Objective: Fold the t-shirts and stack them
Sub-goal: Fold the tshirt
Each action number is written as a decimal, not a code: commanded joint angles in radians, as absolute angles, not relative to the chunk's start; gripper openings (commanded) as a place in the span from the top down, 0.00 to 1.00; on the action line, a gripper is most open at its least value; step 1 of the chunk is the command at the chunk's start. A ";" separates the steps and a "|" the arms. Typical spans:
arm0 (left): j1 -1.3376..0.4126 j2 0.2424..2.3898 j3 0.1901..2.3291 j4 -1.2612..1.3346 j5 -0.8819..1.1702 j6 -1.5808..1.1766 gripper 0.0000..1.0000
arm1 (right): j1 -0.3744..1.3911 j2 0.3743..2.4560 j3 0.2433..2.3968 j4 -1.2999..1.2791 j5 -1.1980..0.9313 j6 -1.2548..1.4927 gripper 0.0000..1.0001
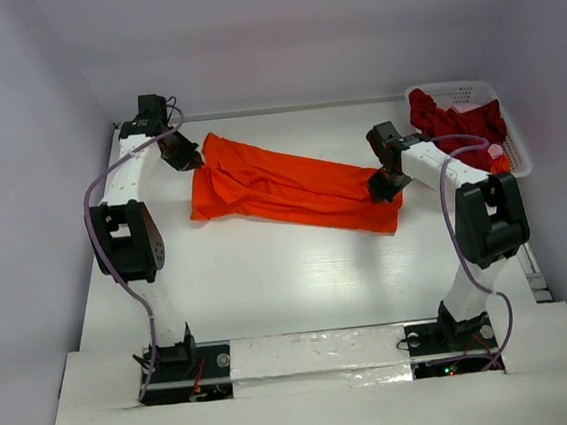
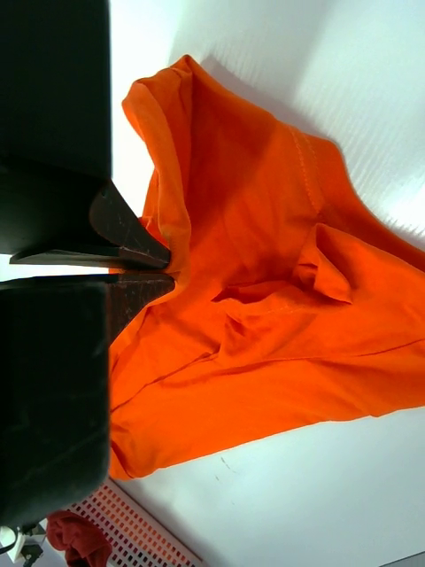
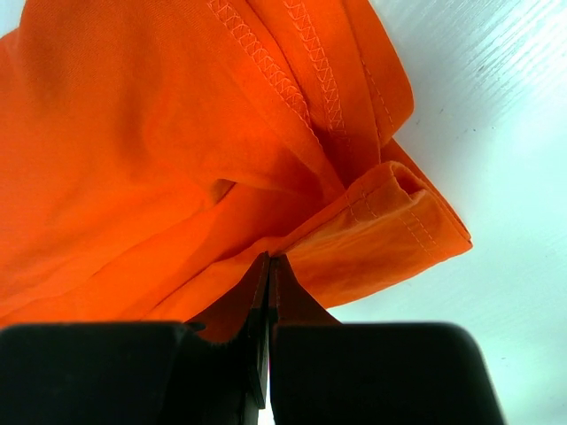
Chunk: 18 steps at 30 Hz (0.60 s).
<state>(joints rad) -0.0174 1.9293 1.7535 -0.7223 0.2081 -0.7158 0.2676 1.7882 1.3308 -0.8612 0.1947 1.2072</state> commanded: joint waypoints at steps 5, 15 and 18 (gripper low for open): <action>-0.012 1.973 1.830 -0.706 0.192 -0.689 1.00 | 0.261 1.784 1.327 -0.830 0.216 1.198 1.00; -0.012 2.045 1.931 -0.718 0.212 -0.673 1.00 | 0.261 1.798 1.344 -0.830 0.213 1.195 1.00; -0.012 2.057 1.933 -0.704 0.221 -0.670 1.00 | 0.261 1.802 1.350 -0.828 0.216 1.192 1.00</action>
